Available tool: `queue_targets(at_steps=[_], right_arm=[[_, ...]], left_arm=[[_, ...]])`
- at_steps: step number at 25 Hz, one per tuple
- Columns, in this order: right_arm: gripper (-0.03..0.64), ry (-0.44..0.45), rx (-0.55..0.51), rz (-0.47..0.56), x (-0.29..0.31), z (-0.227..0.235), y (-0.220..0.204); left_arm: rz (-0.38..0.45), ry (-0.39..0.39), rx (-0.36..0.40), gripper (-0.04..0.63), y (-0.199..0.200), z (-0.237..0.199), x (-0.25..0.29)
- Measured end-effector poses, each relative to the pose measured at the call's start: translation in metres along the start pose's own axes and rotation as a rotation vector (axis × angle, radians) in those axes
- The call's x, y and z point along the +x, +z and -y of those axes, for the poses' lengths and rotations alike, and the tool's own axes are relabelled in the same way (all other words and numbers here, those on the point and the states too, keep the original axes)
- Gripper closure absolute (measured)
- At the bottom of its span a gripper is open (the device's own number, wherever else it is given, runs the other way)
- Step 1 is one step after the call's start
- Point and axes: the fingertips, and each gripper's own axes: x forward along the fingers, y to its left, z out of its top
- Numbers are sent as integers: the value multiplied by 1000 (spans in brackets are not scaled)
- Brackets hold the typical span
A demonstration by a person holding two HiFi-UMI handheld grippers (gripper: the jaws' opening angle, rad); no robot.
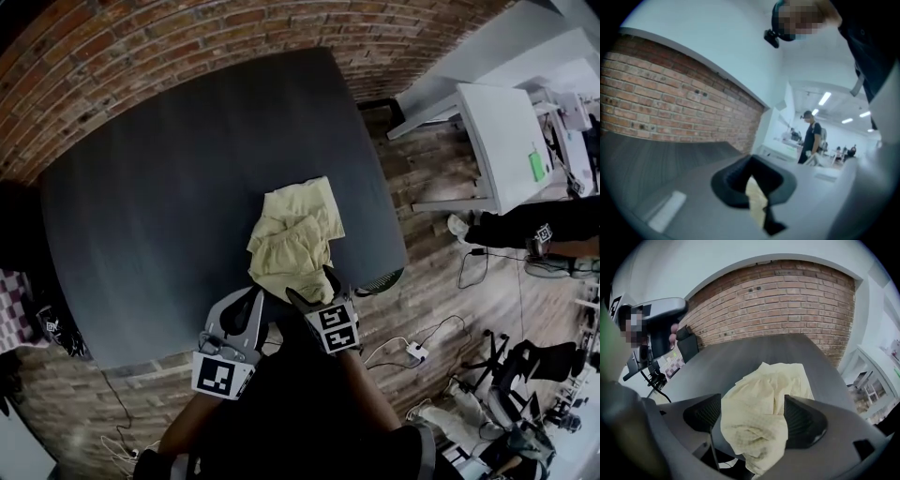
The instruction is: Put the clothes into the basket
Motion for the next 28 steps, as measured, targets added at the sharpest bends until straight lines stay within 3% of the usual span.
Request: queue_targets(at_steps=[17, 28], right_arm=[[222, -29, -56, -271, 77, 25, -58], [225, -73, -141, -334, 98, 30, -62]], left_arm=[[-19, 40, -47, 589, -10, -8, 18], [-7, 58, -37, 589, -13, -3, 13]])
